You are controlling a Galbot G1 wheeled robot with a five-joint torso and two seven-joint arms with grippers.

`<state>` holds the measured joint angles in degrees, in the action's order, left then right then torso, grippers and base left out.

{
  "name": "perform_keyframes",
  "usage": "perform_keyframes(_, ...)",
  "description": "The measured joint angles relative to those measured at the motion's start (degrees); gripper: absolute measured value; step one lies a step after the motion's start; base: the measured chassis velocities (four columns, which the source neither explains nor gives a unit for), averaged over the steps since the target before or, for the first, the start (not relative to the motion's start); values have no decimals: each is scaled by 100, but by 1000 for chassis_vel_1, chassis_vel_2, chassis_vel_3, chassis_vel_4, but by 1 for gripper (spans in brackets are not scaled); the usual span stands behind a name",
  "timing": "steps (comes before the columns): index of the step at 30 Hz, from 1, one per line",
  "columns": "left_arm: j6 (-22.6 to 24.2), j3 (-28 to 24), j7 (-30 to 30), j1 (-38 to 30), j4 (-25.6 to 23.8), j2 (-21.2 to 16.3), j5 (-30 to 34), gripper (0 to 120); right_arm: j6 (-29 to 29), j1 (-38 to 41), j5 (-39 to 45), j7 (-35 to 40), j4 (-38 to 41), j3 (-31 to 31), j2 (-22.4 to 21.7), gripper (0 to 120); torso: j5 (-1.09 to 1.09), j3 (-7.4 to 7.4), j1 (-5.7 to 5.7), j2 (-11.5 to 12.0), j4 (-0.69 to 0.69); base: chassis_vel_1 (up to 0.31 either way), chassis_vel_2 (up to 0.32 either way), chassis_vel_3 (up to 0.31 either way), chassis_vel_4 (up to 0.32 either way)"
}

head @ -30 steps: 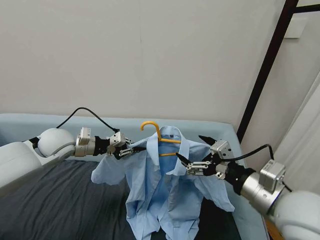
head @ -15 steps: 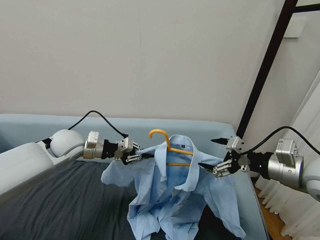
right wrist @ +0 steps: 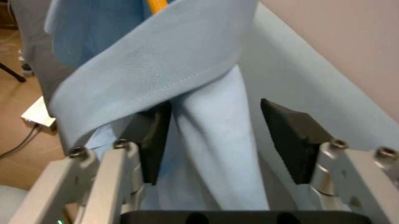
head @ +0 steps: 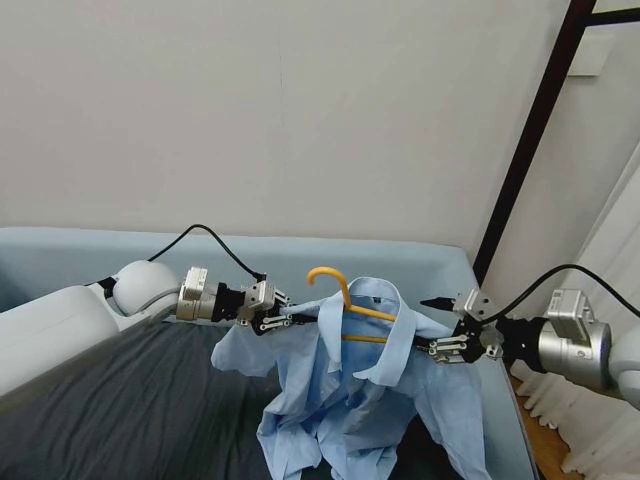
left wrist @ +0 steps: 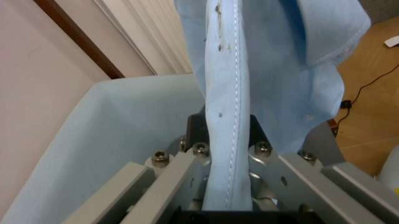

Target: Pick up the clothes from the sofa and hang them on the clothes hanger.

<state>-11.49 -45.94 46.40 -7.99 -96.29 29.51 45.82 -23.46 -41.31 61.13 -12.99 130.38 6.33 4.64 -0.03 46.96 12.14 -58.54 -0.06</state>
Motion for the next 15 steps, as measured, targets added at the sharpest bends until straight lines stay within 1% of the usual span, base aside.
perform_keyframes(2,0,-26,6,-34,12,28,0,1,1,-1,68,-24,26,-7,14,48,0,0,0,0,-1,0,0,0,0)
perform_keyframes(3,0,-26,6,-34,12,28,0,1,1,-1,68,-24,26,-7,14,48,0,0,0,0,-1,0,0,0,0)
perform_keyframes(4,-1,-56,12,-66,20,50,0,1,11,-3,83,-59,56,-20,14,41,0,0,0,0,-1,0,0,0,0)
perform_keyframes(5,0,-61,13,-72,20,54,1,1,15,-4,84,-66,64,-23,14,39,0,0,0,0,-1,0,0,0,0)
perform_keyframes(7,3,-103,17,-109,23,89,3,1,35,-10,90,-73,130,-55,56,29,0,0,0,0,-1,0,0,0,0)
perform_keyframes(8,3,-103,17,-109,23,89,3,1,35,-10,90,-73,130,-55,56,29,0,0,0,0,-1,0,0,0,0)
perform_keyframes(11,13,-145,14,-129,29,112,6,1,84,-20,91,-81,152,-76,88,16,0,0,0,0,-1,0,0,0,0)
perform_keyframes(12,15,-147,2,-129,31,115,6,1,95,-22,91,-89,156,-77,88,14,0,0,0,0,-1,0,0,0,0)
perform_keyframes(13,15,-147,2,-129,31,115,6,1,95,-22,91,-89,156,-77,88,14,0,0,0,0,-1,0,0,0,0)
perform_keyframes(14,18,-150,-16,-129,36,121,7,1,122,-23,92,-110,158,-79,85,10,0,0,0,0,-1,0,0,0,0)
perform_keyframes(15,20,-151,-18,-128,39,124,8,1,134,-26,92,-115,158,-80,85,9,0,0,0,0,-1,0,0,0,0)
